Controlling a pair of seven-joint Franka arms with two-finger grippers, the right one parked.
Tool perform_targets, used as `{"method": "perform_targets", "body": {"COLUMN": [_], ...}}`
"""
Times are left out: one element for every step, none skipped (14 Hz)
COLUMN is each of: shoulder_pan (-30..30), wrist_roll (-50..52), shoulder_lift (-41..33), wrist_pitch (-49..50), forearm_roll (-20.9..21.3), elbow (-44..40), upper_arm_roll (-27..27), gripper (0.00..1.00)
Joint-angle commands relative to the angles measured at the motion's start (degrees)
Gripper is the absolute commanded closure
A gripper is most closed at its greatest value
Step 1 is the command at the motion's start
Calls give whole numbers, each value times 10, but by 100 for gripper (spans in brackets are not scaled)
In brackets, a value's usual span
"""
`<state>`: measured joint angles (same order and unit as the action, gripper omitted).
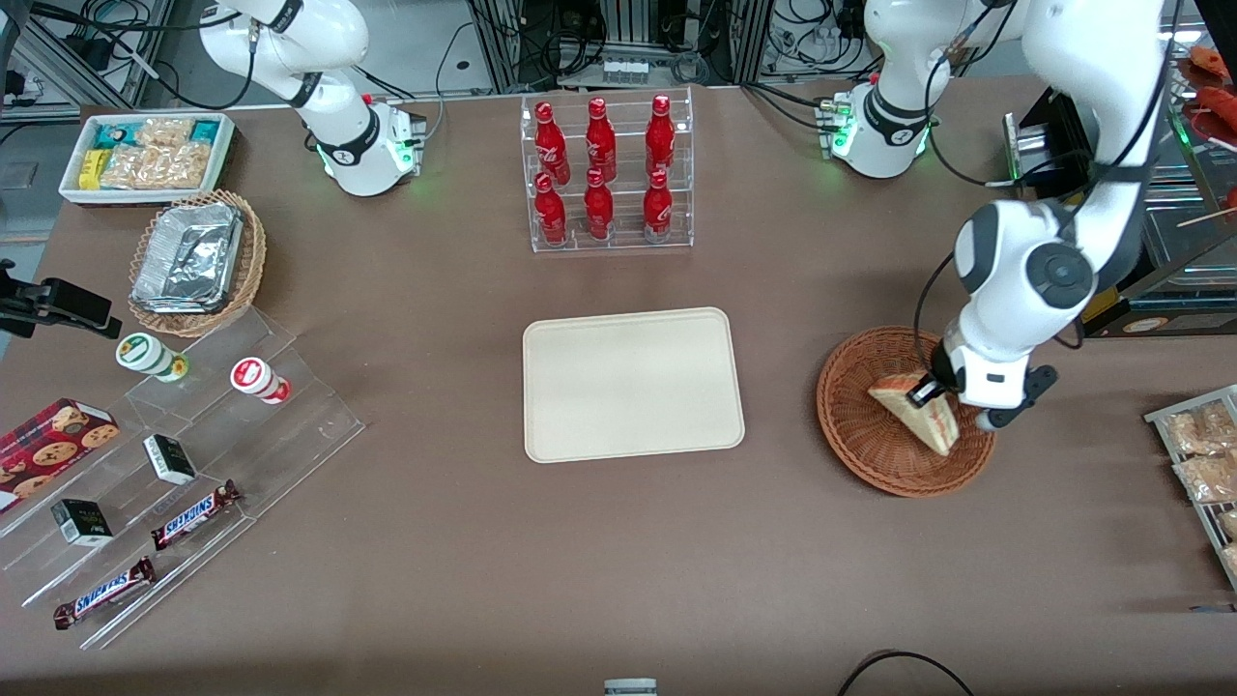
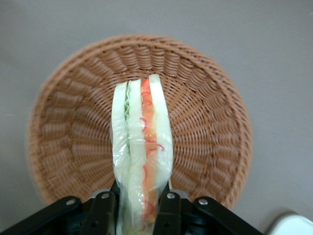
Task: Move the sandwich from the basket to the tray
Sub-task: 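Lower the left gripper and grasp the wrapped sandwich by its edge, then lift the sandwich and carry it with the left gripper toward the cream tray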
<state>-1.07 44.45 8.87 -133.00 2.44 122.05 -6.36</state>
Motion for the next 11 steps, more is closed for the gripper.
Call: {"method": "perform_targets", "body": {"shoulder_pan": [-1, -1, -1, -1, -7, -30, -64, -94, -120, -139, -164], "wrist_roll": [12, 19, 36, 49, 59, 77, 107, 128, 136, 136, 137], "shoulder_lift": [-7, 12, 28, 46, 61, 75, 92, 113, 136, 157, 178], "wrist_pitch": [139, 176, 206, 215, 221, 226, 228, 228, 227, 227, 226], "forearm_roll": [10, 10, 11, 11, 20, 54, 85, 103, 108, 107, 108], "elbow": [-119, -165, -208, -240, -263, -277, -287, -303, -325, -344, -360], "upper_arm_roll": [-41, -64, -89, -117, -151, -165, -166, -166, -166, -166, -165], "gripper": [100, 100, 100, 100, 100, 100, 100, 100, 100, 100, 100]}}
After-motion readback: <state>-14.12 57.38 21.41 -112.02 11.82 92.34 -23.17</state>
